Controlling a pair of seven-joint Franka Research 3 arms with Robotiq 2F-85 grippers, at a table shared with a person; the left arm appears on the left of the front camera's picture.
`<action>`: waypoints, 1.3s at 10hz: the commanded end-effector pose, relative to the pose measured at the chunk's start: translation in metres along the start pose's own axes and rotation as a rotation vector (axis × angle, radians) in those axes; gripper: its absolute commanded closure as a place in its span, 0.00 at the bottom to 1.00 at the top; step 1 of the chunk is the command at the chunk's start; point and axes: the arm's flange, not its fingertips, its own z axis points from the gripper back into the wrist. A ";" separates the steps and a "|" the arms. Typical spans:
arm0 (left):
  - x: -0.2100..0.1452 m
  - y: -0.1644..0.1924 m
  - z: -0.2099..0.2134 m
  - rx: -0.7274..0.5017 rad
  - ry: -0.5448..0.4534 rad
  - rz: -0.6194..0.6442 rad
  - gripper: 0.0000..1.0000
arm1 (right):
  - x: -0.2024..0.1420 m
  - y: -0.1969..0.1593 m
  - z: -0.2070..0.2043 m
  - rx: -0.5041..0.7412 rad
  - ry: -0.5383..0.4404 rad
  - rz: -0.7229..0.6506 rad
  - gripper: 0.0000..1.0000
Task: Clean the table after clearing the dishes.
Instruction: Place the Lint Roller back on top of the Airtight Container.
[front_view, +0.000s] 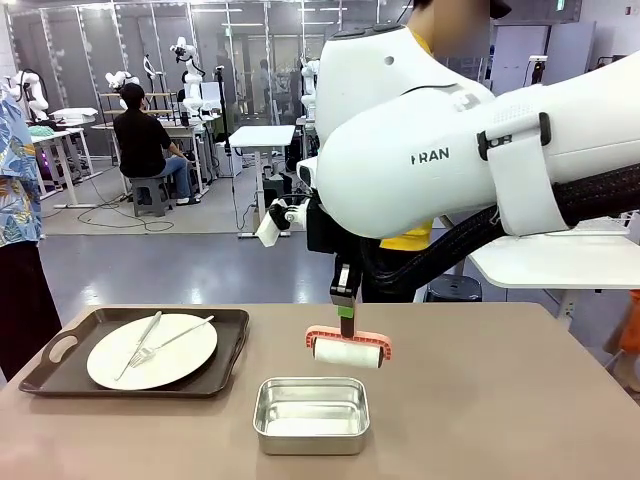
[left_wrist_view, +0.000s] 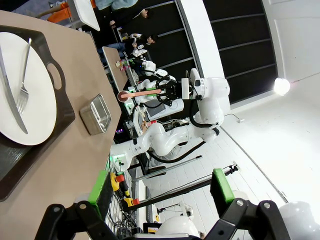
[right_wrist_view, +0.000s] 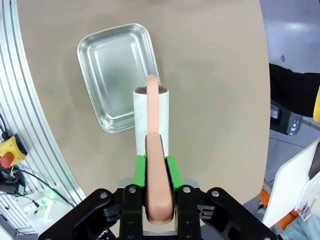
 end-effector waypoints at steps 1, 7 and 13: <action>-0.003 -0.004 -0.002 0.012 -0.012 -0.016 0.00 | 0.007 0.007 -0.009 0.011 -0.032 0.078 0.79; -0.003 -0.004 -0.002 0.012 -0.012 -0.016 0.00 | 0.050 0.015 -0.069 0.108 -0.016 0.165 0.79; -0.003 -0.004 -0.002 0.012 -0.012 -0.016 0.00 | 0.073 -0.011 -0.097 0.151 0.004 0.254 0.79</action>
